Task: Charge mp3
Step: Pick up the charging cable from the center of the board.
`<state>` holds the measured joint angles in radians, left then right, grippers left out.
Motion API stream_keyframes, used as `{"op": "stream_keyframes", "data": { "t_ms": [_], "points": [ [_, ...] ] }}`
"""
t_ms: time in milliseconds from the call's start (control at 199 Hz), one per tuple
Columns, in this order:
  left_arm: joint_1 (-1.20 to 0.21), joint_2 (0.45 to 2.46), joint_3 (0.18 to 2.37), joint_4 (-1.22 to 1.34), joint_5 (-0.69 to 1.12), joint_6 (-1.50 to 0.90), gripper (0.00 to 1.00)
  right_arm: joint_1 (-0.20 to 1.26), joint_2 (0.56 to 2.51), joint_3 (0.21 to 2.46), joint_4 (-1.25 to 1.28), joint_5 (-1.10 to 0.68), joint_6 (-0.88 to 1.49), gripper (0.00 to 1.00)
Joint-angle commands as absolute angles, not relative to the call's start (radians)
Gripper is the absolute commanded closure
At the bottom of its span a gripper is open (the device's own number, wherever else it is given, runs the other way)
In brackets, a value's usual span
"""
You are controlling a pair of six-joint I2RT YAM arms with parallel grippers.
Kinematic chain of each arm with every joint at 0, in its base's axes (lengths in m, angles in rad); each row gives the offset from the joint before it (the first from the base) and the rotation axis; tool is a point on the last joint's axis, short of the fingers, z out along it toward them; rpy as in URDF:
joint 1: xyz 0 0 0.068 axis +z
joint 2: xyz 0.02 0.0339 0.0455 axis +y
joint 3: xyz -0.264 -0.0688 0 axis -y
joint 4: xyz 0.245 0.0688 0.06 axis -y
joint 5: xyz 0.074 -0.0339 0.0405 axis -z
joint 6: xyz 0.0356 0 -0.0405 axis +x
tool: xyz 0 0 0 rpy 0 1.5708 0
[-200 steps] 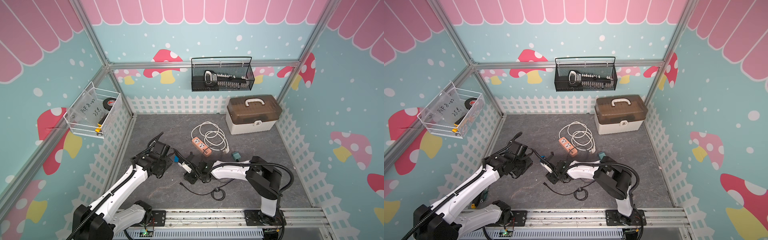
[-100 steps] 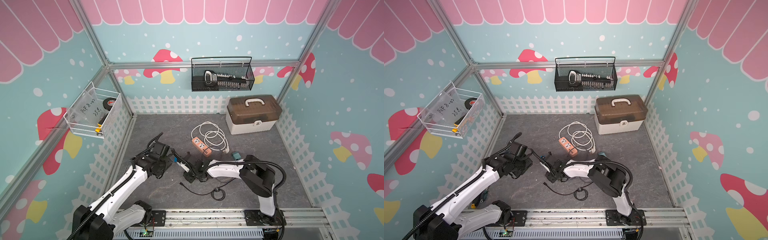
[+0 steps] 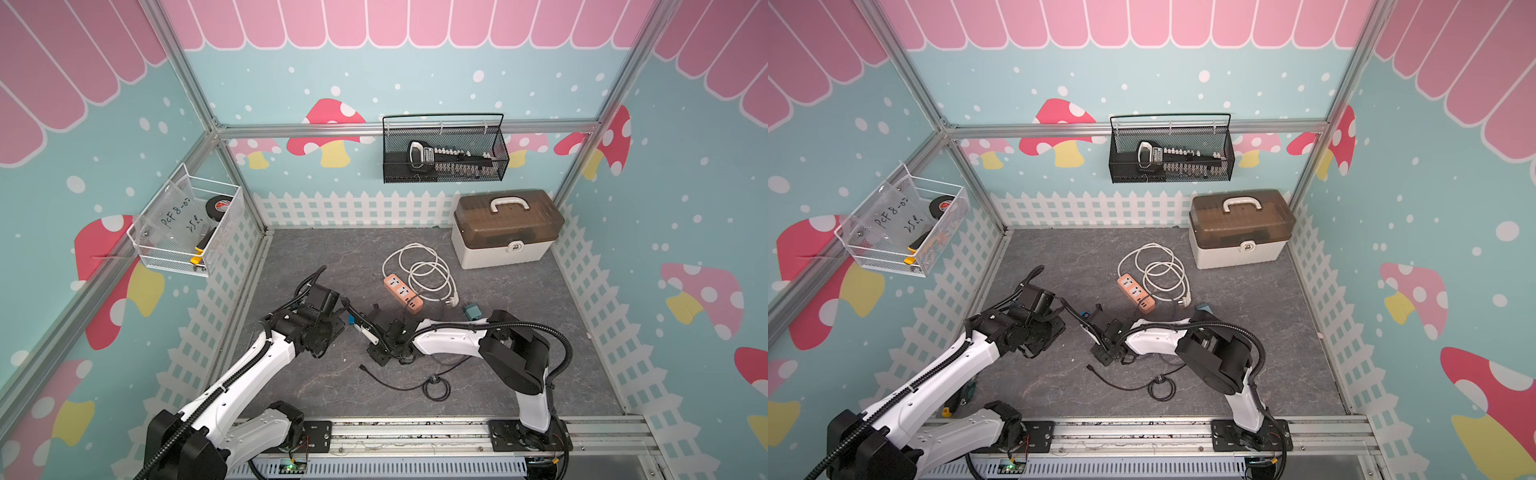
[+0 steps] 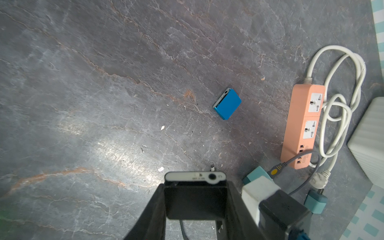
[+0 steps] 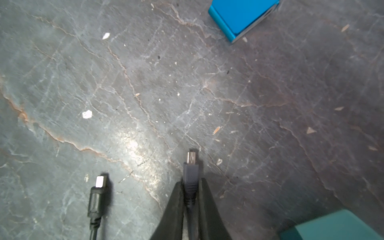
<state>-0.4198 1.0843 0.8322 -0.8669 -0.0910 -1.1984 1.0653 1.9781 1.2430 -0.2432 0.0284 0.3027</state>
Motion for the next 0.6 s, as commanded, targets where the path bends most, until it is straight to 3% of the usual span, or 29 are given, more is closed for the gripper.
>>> {"op": "stream_keyframes", "data": {
  "t_ms": [0,100,472,597],
  "points": [
    [-0.414,1.061,0.801,-0.829,-0.077,-1.204,1.0,1.069,2.001,1.252,-0.318,0.07,0.287,0.91],
    [-0.414,1.056,0.778,-0.797,-0.059,-1.207,1.0,1.069,1.993,1.257,-0.314,0.067,0.285,1.0],
    [-0.415,1.007,0.672,-0.644,0.018,-1.23,1.0,1.068,1.867,1.255,-0.29,0.05,0.269,1.0],
    [-0.414,0.963,0.615,-0.55,0.056,-1.25,1.0,1.052,1.817,1.224,-0.244,-0.033,0.286,1.0]
  ]
}}
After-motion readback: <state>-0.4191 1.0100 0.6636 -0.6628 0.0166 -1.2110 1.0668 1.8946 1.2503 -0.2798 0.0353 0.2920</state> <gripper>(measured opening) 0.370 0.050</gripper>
